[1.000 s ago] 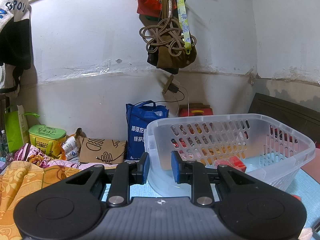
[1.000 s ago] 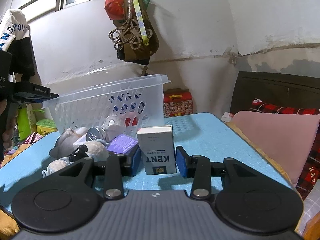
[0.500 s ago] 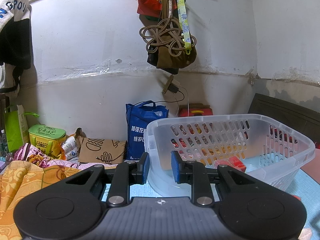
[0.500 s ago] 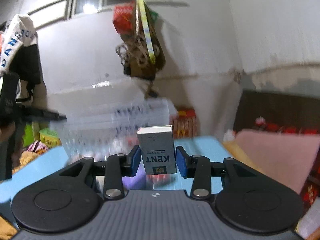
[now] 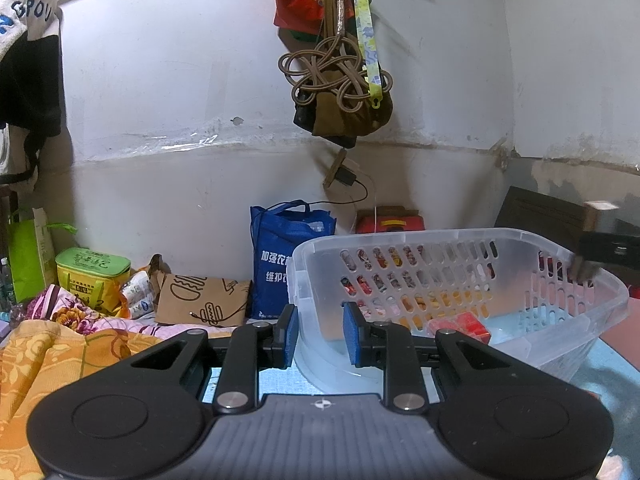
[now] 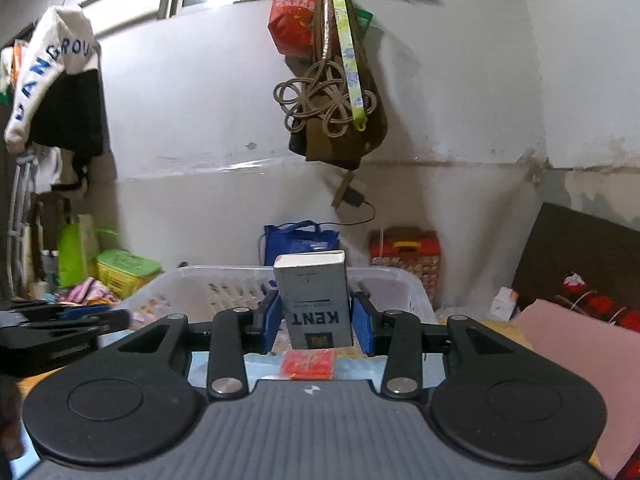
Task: Organize objects
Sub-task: 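Lift the KENT box over the basket and open the right gripper, then grasp the plush toy with blue glasses with the right gripper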
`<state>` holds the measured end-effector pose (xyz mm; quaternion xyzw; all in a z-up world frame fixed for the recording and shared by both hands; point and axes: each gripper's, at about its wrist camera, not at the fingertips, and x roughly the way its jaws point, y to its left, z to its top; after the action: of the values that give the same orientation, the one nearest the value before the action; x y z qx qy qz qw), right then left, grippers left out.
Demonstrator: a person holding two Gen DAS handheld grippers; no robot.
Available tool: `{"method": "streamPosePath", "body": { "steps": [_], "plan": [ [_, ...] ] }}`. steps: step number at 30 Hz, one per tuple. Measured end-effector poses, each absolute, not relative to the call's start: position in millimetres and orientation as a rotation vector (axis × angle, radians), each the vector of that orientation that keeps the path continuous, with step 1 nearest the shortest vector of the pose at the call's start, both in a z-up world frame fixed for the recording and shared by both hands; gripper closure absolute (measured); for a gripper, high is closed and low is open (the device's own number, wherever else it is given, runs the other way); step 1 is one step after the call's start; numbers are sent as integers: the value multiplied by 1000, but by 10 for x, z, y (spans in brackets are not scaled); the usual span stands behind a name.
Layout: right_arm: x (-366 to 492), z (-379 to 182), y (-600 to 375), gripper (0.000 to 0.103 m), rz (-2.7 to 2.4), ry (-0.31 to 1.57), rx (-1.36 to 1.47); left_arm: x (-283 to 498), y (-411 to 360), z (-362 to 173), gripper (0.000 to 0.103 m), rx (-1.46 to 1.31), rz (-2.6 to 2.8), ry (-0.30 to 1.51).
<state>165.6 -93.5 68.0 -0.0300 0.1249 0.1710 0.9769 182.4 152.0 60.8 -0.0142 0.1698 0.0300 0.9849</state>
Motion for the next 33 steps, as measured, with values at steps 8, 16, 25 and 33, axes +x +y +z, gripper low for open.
{"method": "streamPosePath", "body": {
  "steps": [8, 16, 25, 33],
  "plan": [
    [1604, 617, -1176, 6, 243, 249, 3, 1834, 1531, 602, 74, -35, 59, 342],
    [1063, 313, -1450, 0, 229, 245, 58, 1845, 1541, 594, 74, -33, 57, 343],
    [680, -72, -1618, 0, 203, 302, 172, 1845, 1553, 581, 74, -33, 56, 343],
    [486, -154, -1564, 0, 167, 282, 160, 1834, 1582, 577, 74, -32, 56, 341]
  ]
}}
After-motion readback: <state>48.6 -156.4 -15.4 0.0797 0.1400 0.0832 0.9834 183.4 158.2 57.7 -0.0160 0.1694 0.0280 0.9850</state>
